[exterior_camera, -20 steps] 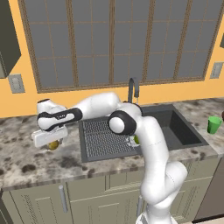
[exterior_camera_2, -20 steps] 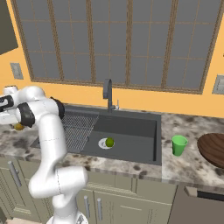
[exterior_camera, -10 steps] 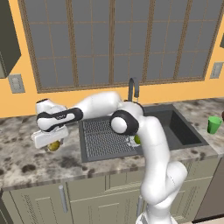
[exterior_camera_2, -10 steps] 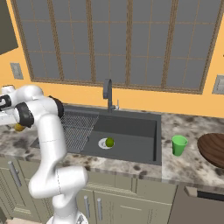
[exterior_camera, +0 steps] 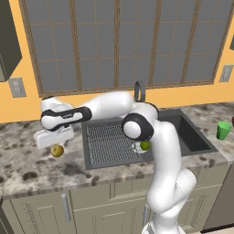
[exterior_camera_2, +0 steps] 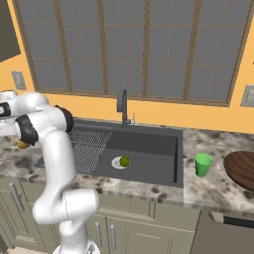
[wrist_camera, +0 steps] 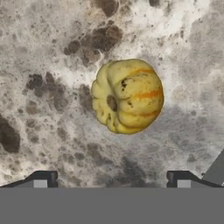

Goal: Remove the squash and lime from the sink. Then move the bowl and cup from the counter to the sink for washing.

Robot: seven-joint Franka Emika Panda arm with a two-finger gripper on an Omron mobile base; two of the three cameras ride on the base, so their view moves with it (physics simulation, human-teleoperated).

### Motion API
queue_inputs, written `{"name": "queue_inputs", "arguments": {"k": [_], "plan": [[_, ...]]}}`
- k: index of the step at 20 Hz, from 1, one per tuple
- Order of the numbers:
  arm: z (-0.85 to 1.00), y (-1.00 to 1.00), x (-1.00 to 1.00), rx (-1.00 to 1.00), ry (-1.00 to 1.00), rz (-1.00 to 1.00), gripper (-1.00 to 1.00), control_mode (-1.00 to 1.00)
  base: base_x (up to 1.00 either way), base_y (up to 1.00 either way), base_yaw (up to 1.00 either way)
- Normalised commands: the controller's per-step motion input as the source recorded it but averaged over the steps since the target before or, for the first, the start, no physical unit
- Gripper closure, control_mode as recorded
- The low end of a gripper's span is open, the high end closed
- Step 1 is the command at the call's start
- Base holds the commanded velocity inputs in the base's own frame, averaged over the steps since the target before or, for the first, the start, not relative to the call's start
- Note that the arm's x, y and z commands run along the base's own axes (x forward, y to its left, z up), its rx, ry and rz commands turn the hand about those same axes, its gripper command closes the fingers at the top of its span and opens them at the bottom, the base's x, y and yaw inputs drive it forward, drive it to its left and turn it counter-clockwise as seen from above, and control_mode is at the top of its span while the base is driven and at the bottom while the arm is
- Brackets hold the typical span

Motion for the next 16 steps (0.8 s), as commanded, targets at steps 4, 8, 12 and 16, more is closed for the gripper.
{"name": "queue_inputs", "arguments": {"k": [4, 8, 12, 16], "plan": [[0.38, -0.31, -0.23, 0.08, -0.01, -0.01, -1.0, -1.0, 0.0, 0.0, 0.0], [0.3, -0.41, -0.34, 0.05, -0.06, 0.0, -1.0, -1.0, 0.0, 0.0, 0.0], [0.23, -0.42, -0.32, 0.03, 0.0, -0.02, -1.0, -1.0, 0.0, 0.0, 0.0], [0.25, -0.51, -0.36, 0.08, -0.01, -0.01, -1.0, -1.0, 0.0, 0.0, 0.0]]}}
